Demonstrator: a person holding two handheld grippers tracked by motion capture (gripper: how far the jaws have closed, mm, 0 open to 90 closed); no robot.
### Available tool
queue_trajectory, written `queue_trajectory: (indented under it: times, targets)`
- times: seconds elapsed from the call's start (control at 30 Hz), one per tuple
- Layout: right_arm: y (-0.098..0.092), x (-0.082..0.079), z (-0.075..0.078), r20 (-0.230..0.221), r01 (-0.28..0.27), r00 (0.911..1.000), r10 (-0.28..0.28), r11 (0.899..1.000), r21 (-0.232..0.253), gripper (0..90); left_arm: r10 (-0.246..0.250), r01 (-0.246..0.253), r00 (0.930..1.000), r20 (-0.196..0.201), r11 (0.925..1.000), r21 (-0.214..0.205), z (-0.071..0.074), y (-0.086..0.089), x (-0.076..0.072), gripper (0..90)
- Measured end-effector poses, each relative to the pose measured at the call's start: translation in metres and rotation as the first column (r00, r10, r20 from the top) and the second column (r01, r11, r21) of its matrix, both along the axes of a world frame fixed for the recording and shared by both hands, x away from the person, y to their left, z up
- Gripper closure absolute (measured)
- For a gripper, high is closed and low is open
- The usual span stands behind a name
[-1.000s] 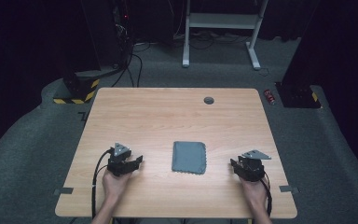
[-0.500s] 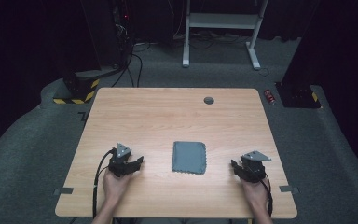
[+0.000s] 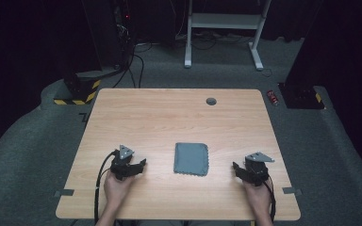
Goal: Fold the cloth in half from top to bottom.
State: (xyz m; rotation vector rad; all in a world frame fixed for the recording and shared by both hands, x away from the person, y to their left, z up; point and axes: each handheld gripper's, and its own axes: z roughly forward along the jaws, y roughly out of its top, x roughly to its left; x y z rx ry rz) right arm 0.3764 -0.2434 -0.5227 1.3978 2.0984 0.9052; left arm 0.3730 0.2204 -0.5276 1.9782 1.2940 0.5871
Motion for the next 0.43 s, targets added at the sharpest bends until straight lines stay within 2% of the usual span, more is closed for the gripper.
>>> queue_trajectory:
  times: [0.43]
  targets:
    - [0.0004,0.0,-0.0001,-0.004,-0.004,1.0,0.004,1.0,0.001,39.4,0.002,-0.002,1.0,0.001,1.0,-0.002,-0.0001,-0.0003,0.0,31.9]
